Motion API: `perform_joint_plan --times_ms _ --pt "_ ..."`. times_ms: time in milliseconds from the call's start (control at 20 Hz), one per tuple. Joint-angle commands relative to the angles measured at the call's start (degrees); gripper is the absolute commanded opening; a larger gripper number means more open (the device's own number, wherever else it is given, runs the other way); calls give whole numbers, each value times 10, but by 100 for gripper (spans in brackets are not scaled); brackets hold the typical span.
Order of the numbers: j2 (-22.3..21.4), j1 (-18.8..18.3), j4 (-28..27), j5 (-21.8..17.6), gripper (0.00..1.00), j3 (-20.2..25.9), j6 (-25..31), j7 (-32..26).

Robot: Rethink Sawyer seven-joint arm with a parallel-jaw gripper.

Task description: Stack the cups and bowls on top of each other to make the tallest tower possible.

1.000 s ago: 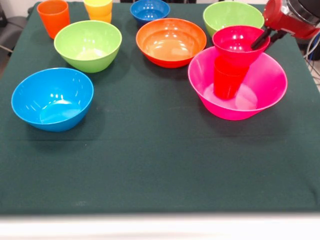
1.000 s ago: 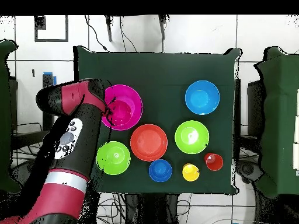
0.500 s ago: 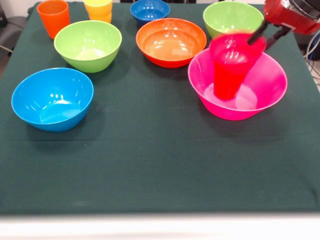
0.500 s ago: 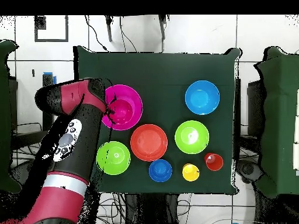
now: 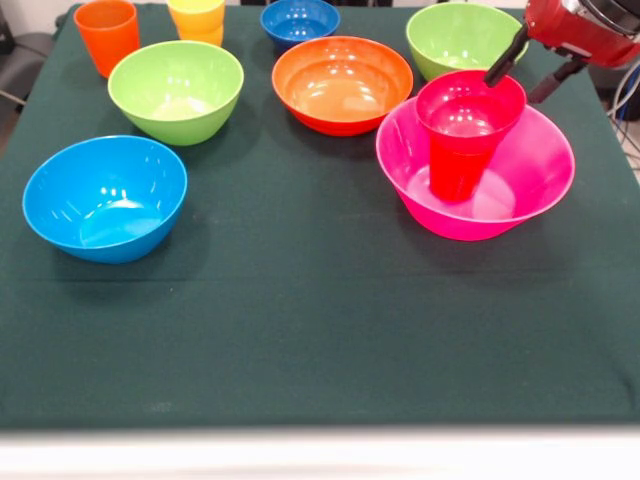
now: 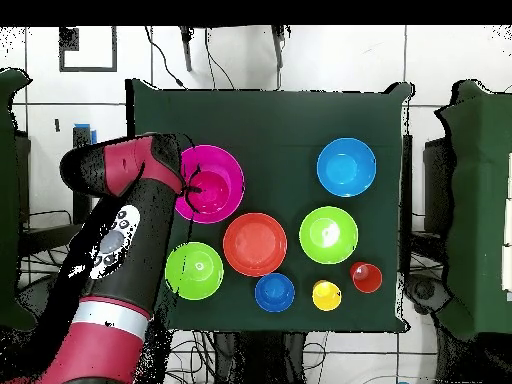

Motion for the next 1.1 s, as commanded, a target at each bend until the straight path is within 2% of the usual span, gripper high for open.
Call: perform_joint_plan --times_ms 50,400,450,1100 --pt "4 -10 40 -35 100 42 -50 51" --pt "8 -10 27 -34 100 39 -43 50" --pt "7 -11 30 -34 0 40 -46 51" --pt "3 -15 44 -35 0 41 -62 46"
